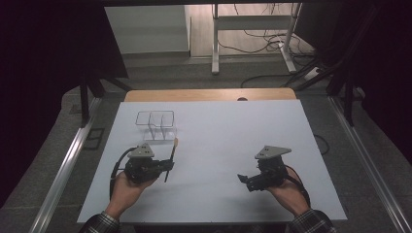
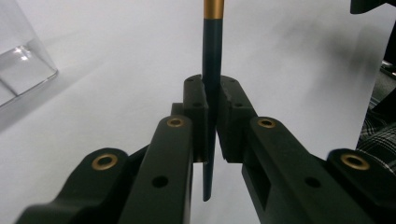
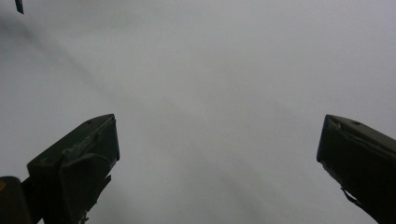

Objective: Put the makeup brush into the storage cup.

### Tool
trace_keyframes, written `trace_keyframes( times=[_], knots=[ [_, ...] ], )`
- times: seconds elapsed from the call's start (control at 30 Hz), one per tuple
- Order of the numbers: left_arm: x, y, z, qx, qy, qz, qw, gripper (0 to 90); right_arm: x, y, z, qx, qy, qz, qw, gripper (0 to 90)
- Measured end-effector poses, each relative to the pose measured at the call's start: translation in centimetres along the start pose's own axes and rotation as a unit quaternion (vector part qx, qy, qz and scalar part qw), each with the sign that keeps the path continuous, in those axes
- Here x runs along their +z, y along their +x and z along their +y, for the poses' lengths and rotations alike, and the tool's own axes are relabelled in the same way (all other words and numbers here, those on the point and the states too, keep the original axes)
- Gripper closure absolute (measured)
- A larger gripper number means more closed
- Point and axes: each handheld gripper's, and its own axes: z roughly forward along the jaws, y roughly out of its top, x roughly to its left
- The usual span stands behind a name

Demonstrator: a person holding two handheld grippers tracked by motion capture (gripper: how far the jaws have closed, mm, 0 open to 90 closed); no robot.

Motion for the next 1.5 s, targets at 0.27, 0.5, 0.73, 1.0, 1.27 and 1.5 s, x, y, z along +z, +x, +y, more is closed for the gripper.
trace_keyframes(
  times=[0.27, 0.5, 0.73, 1.0, 1.27, 1.5],
  knots=[
    [-0.5, 0.4, -0.2, -0.006, 0.001, 0.01, 0.9999, 83.9, -0.6, -0.6, -0.7, 0.005, 0.004, -0.015, 0.9999, 0.0],
    [-1.0, 0.9, -0.4, -0.008, 0.004, 0.025, 0.9997, 83.8, -1.2, -1.2, -1.2, 0.019, 0.004, -0.029, 0.9994, 0.0],
    [-1.5, 1.6, -0.7, -0.015, 0.004, 0.042, 0.999, 83.9, -1.9, -1.9, -2.0, 0.035, 0.004, -0.047, 0.9983, 0.0],
    [-2.1, 2.4, -1.0, -0.021, 0.004, 0.062, 0.9979, 83.9, -2.8, -2.8, -2.8, 0.052, 0.003, -0.059, 0.9969, 0.0],
    [-3.0, 3.5, -1.5, -0.032, -0.003, 0.081, 0.9962, 83.8, -3.8, -3.8, -4.0, 0.065, 0.009, -0.077, 0.9949, 0.0],
    [-3.9, 4.3, -1.9, -0.042, -0.008, 0.096, 0.9945, 83.8, -4.6, -4.5, -4.9, 0.076, 0.015, -0.088, 0.9931, 0.0]
  ],
)
